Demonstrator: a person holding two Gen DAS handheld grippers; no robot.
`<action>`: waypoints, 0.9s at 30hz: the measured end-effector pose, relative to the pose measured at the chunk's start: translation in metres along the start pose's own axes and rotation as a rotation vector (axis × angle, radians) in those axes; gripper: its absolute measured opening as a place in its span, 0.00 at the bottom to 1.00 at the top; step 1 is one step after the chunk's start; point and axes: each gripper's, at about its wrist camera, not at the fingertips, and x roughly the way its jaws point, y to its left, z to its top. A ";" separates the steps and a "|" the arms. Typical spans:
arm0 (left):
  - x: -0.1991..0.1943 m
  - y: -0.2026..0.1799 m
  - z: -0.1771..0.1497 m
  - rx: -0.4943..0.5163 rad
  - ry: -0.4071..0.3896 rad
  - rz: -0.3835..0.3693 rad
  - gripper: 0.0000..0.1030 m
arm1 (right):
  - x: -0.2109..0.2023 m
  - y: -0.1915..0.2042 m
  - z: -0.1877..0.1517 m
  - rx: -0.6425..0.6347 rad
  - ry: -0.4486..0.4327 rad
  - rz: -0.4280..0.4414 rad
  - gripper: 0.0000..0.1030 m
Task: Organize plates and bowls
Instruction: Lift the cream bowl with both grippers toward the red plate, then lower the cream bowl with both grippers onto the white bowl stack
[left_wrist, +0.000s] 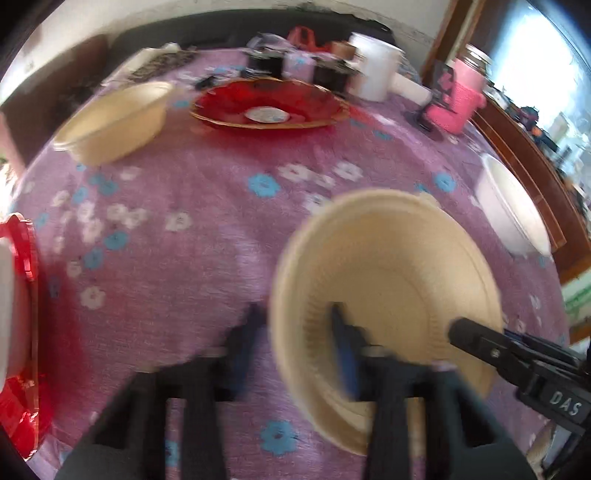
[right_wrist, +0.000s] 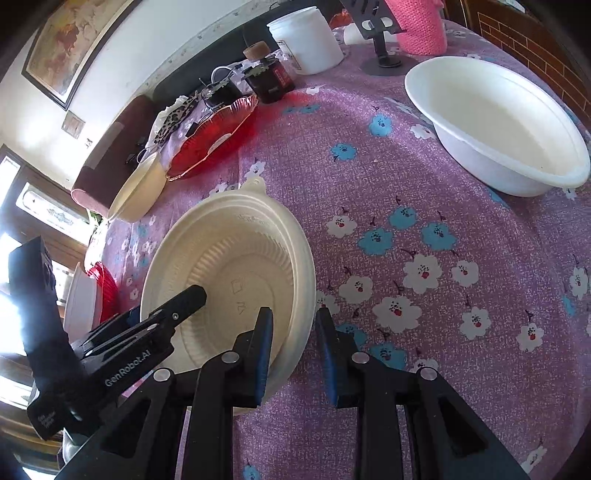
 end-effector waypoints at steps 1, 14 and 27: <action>-0.001 -0.001 -0.001 0.000 -0.001 -0.004 0.14 | 0.000 0.002 0.000 -0.007 -0.002 -0.004 0.25; -0.094 0.042 -0.019 -0.106 -0.208 0.028 0.15 | -0.038 0.074 -0.004 -0.160 -0.135 0.062 0.21; -0.178 0.176 -0.039 -0.346 -0.349 0.187 0.15 | -0.012 0.245 -0.009 -0.404 -0.141 0.190 0.21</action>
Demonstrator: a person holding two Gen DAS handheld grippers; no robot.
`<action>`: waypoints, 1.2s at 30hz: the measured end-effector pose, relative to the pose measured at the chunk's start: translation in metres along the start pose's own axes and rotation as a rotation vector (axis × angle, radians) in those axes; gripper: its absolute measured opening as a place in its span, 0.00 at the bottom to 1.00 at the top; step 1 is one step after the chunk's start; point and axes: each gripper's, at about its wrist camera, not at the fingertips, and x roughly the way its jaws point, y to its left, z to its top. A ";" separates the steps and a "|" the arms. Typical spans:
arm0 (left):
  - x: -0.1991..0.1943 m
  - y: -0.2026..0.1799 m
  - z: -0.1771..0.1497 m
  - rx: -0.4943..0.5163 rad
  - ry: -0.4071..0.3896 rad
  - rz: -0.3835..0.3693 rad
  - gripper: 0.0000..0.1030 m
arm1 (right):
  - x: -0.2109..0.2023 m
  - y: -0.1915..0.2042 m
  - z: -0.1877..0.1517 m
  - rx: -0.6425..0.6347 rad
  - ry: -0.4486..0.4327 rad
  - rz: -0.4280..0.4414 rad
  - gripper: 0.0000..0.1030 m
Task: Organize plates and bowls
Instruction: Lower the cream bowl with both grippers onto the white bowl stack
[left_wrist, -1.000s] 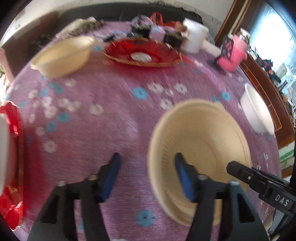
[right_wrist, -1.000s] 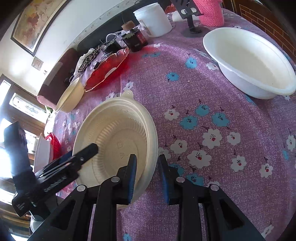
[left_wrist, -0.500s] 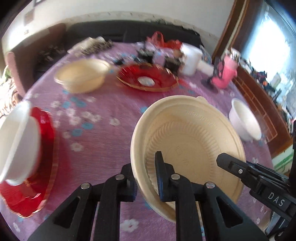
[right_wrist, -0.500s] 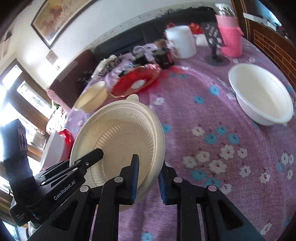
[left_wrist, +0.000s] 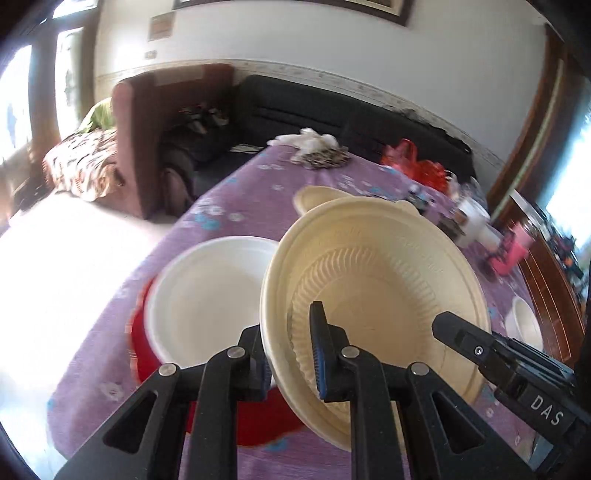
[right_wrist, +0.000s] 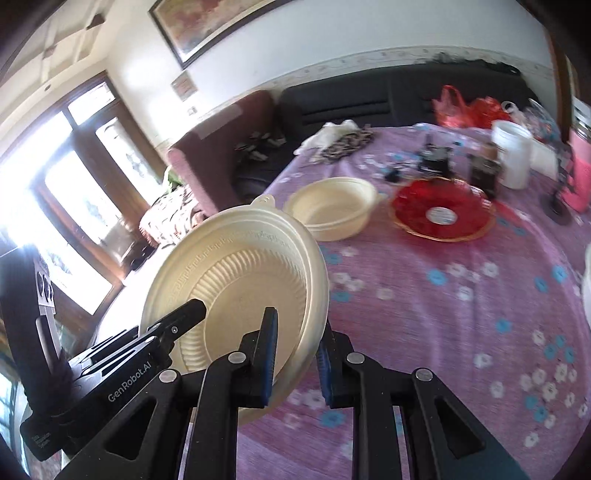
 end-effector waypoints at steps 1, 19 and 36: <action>0.001 0.011 0.002 -0.017 0.002 0.011 0.15 | 0.006 0.010 0.002 -0.015 0.006 0.007 0.21; 0.045 0.088 0.005 -0.072 0.054 0.143 0.26 | 0.102 0.080 0.005 -0.134 0.135 -0.044 0.21; 0.005 0.106 0.008 -0.153 -0.069 0.131 0.62 | 0.103 0.090 0.006 -0.198 0.044 -0.108 0.28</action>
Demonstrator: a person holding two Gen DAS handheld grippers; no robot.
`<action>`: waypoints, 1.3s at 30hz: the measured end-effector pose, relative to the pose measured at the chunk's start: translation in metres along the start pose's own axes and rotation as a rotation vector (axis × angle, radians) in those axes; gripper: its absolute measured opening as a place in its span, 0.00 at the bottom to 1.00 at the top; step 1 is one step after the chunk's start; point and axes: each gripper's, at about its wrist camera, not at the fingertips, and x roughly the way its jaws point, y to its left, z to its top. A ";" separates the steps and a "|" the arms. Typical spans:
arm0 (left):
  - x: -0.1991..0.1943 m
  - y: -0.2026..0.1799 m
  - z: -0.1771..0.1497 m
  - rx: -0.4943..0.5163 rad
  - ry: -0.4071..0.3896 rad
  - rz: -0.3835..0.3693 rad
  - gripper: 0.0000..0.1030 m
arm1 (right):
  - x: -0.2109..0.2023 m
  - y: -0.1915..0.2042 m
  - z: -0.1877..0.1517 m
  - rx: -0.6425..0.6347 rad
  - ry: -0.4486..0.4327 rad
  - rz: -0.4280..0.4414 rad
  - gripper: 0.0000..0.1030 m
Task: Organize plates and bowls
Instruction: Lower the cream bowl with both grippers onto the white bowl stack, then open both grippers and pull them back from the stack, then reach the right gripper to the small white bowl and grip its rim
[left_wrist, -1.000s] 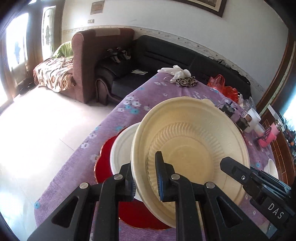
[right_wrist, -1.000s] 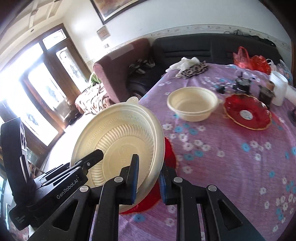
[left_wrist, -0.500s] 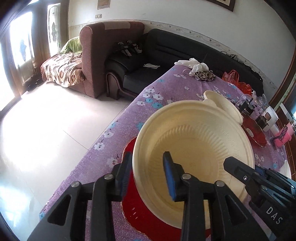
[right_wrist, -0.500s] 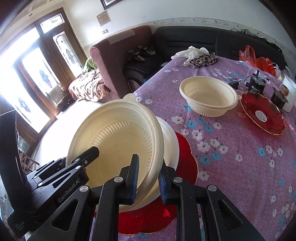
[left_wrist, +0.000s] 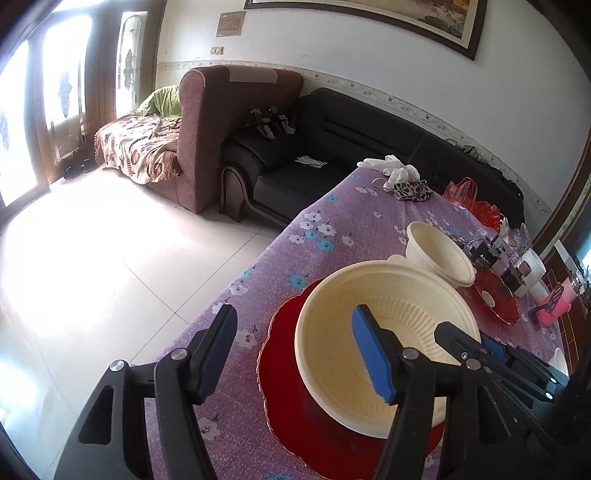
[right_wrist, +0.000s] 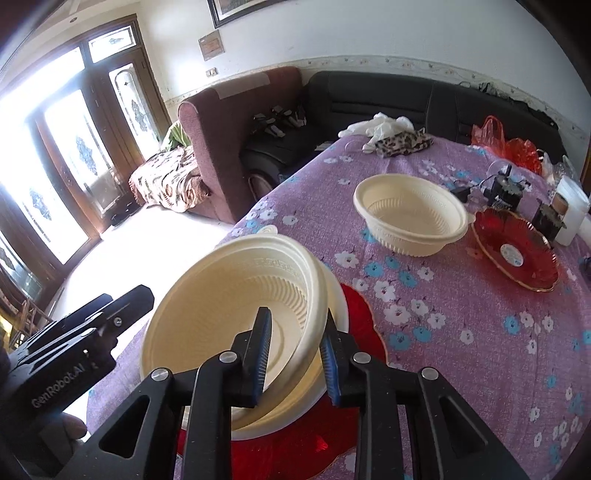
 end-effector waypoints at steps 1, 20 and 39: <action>-0.002 0.001 -0.001 -0.005 -0.004 -0.004 0.63 | -0.002 0.000 0.001 -0.003 -0.011 0.002 0.31; -0.048 -0.096 -0.041 0.230 -0.099 -0.080 0.83 | -0.062 -0.090 -0.038 0.167 -0.099 -0.030 0.58; -0.019 -0.226 -0.127 0.496 0.135 -0.258 0.83 | -0.185 -0.336 -0.160 0.587 -0.213 -0.331 0.57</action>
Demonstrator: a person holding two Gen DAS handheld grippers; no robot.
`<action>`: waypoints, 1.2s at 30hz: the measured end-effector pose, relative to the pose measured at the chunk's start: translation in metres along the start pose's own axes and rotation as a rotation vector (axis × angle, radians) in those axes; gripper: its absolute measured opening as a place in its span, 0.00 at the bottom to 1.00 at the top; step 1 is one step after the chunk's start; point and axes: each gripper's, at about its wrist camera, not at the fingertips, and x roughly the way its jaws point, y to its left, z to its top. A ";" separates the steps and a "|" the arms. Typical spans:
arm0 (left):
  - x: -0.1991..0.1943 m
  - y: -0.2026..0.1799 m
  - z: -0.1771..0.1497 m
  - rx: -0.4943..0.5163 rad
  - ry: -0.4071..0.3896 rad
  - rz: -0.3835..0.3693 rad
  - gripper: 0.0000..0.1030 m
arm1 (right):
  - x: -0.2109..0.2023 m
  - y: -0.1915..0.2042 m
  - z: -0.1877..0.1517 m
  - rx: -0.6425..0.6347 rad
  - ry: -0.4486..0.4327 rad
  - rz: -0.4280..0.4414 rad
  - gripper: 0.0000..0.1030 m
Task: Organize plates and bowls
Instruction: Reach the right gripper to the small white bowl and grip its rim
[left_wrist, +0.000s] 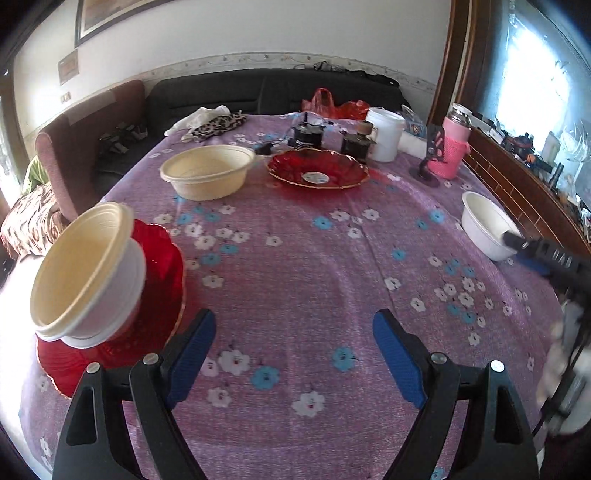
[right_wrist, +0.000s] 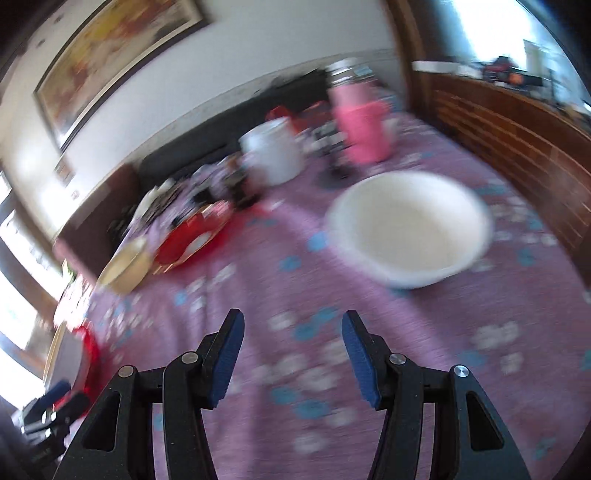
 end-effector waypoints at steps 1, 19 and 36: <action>0.001 -0.003 0.000 0.002 0.003 -0.002 0.83 | -0.004 -0.016 0.005 0.030 -0.018 -0.030 0.57; 0.010 -0.012 0.004 -0.006 0.036 0.017 0.83 | 0.072 -0.116 0.065 0.235 0.127 -0.118 0.11; 0.037 0.019 0.000 -0.112 0.112 -0.015 0.83 | 0.070 0.060 -0.029 -0.148 0.473 0.312 0.24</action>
